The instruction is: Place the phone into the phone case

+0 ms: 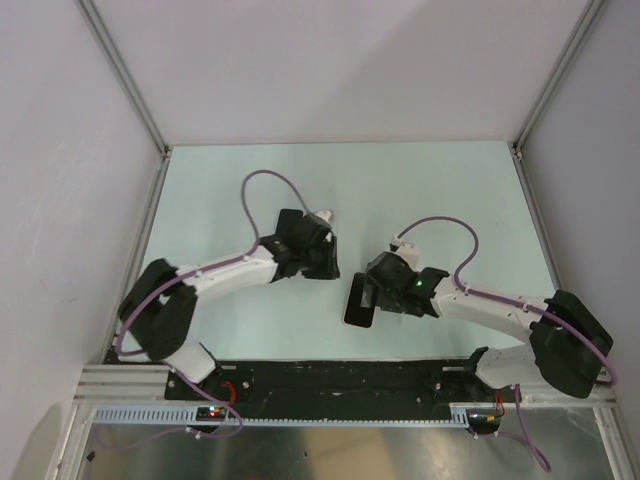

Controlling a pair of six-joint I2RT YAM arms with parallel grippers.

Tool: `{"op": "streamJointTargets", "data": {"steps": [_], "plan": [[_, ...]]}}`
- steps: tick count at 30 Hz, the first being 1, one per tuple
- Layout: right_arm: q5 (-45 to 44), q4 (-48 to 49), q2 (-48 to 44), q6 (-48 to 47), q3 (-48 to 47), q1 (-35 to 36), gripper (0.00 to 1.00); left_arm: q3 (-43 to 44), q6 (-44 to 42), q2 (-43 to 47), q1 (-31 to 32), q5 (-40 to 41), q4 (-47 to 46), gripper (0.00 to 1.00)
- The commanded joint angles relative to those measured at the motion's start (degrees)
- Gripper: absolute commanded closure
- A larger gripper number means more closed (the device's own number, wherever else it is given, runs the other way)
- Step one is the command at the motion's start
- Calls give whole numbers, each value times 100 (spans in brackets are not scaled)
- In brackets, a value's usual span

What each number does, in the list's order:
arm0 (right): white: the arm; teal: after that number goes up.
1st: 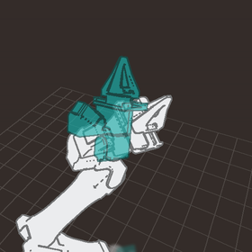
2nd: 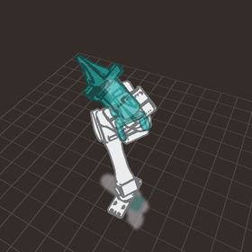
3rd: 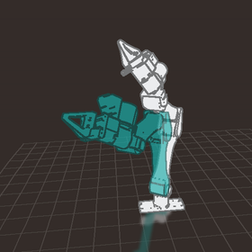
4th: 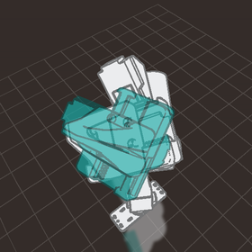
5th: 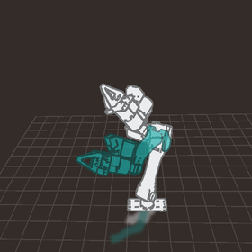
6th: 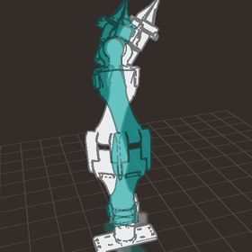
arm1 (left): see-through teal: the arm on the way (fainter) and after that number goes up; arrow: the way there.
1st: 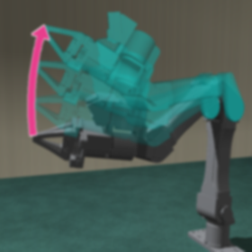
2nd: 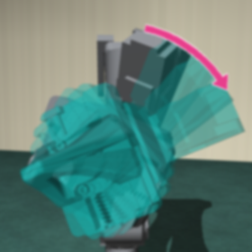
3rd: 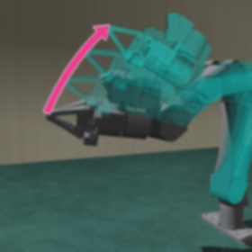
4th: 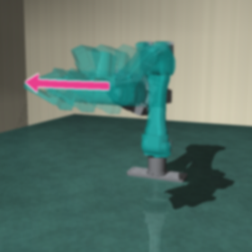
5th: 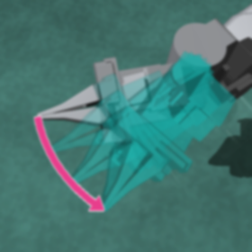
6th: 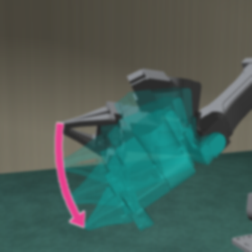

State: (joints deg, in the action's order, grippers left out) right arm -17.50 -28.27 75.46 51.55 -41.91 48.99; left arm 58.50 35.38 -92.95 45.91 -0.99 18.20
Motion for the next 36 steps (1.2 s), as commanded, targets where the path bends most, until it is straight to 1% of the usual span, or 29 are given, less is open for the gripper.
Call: {"op": "streamJointTargets", "data": {"steps": [1, 2, 4, 7, 12, 18, 26, 29, 31, 33, 35, 36], "plan": [[-207, -96, 80, 730, -50, 406, 8, -436, 428, 977, -370, 495, -50, 53], [-213, -6, 138, 793, -70, 434, 6, -550, 454, 1172, -428, 521, -47, 46], [-270, 91, 303, 894, -152, 479, 4, -733, 435, 1523, -514, 543, -47, 39], [-440, 171, 596, 913, -373, 536, 1, -997, 401, 1921, -644, 514, -43, 34], [-668, 43, 1230, 901, -882, 705, 1, -1280, 368, 2290, -766, 444, -38, 33], [-737, 80, 1498, 985, -1078, 806, 1, -1418, 316, 2471, -822, 396, -44, 33], [-989, -687, 2117, 983, -1658, 867, 1, -1431, 291, 2527, -854, 317, -38, 33], [-1005, -790, 2262, 944, -1746, 895, 2, -1415, 279, 2540, -857, 300, -36, 33], [-991, -797, 2324, 885, -1793, 931, 6, -1406, 273, 2544, -856, 290, -38, 33], [-992, -856, 2383, 809, -1893, 959, 16, -1406, 267, 2542, -867, 283, -36, 33], [-1023, -922, 2431, 691, -2025, 962, 32, -1403, 268, 2562, -869, 273, -42, 33], [-1043, -946, 2452, 607, -2099, 954, 42, -1399, 264, 2571, -867, 278, -39, 33]]}}
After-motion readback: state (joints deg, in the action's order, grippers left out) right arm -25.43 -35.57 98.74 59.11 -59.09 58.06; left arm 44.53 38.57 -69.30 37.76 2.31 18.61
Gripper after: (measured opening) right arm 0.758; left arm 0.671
